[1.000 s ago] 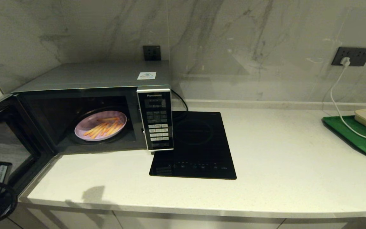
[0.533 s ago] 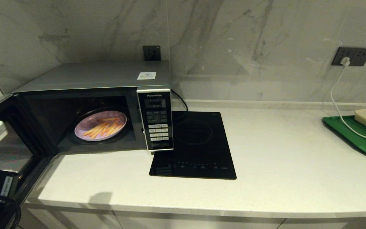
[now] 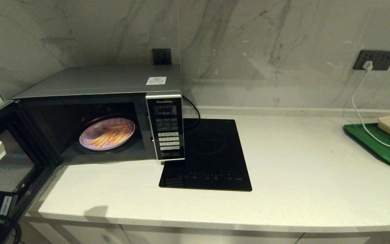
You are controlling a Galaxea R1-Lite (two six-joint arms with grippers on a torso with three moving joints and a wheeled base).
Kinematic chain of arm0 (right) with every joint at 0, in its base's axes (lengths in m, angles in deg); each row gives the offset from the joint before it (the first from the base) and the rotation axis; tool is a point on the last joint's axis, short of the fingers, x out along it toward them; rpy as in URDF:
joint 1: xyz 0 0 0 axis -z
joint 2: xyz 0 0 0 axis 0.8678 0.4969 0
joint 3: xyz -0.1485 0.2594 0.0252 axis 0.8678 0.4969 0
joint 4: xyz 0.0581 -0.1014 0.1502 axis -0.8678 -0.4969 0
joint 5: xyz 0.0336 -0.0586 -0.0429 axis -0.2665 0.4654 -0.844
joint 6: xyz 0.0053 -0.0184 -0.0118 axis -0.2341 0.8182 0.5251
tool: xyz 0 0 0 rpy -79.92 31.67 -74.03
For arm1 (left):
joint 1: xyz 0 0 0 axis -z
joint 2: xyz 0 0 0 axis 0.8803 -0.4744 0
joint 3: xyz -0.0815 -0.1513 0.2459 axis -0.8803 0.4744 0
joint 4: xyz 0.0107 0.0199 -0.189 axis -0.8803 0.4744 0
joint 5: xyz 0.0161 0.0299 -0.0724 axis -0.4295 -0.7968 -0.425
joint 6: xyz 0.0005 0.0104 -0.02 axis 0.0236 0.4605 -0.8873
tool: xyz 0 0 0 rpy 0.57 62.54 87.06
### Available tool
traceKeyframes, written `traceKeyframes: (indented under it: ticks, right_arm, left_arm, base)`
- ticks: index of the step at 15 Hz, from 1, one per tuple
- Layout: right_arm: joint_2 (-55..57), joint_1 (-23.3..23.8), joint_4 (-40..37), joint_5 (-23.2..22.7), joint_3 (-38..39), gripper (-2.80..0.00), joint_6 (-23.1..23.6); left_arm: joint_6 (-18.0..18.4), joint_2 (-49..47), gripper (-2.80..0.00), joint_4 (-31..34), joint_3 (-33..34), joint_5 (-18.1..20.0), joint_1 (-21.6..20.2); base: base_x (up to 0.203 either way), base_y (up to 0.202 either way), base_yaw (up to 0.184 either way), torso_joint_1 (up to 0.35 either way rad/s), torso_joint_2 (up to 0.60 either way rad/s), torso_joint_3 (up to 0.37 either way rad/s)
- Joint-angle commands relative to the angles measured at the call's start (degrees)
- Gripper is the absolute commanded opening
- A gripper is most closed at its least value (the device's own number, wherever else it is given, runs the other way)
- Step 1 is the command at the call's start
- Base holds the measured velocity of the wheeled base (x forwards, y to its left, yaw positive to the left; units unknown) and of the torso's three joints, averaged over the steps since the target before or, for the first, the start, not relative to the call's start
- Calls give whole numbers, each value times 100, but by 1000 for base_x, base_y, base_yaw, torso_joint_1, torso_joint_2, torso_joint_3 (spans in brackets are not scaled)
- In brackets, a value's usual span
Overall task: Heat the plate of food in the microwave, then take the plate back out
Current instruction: Take the plate out of the microwave
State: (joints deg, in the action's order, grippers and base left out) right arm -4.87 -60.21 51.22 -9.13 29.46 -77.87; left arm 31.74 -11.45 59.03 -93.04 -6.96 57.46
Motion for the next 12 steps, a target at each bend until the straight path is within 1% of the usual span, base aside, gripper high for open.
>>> traceKeyframes:
  ticks: [1, 4, 5, 6, 8, 9, 11, 12]
  right_arm:
    - [5, 0, -6, 3, -2, -280, 4]
    - [5, -1, -6, 3, -2, -280, -5]
    - [5, -8, -6, 3, -2, -280, -5]
    - [5, -1, -6, 3, -2, -280, -5]
    - [5, -5, -6, 3, -2, -280, -5]
    - [5, -4, -6, 3, -2, -280, -5]
    - [5, -8, -6, 3, -2, -280, -5]
    - [5, 0, -6, 3, -2, -280, -5]
  left_arm:
    - [11, -79, -280, -11, 7, 28, -88]
    - [11, -90, -280, -8, 41, 102, -70]
    - [15, -83, -280, -10, 65, 280, -37]
    - [33, -82, -280, -7, 77, 463, 78]
    - [82, -170, -280, -10, 62, 877, 578]
    - [85, -400, -280, -32, 31, 1083, 771]
    - [123, -1044, -280, -297, -48, 1319, 1040]
    - [280, -1388, -280, -588, -91, 1365, 1117]
  base:
    - [0, 0, 0, 0, 0, 0]
    - [0, 0, 0, 0, 0, 0]
    - [0, 0, 0, 0, 0, 0]
    - [0, 0, 0, 0, 0, 0]
    - [0, 0, 0, 0, 0, 0]
    - [0, 0, 0, 0, 0, 0]
    - [0, 0, 0, 0, 0, 0]
    - [0, 0, 0, 0, 0, 0]
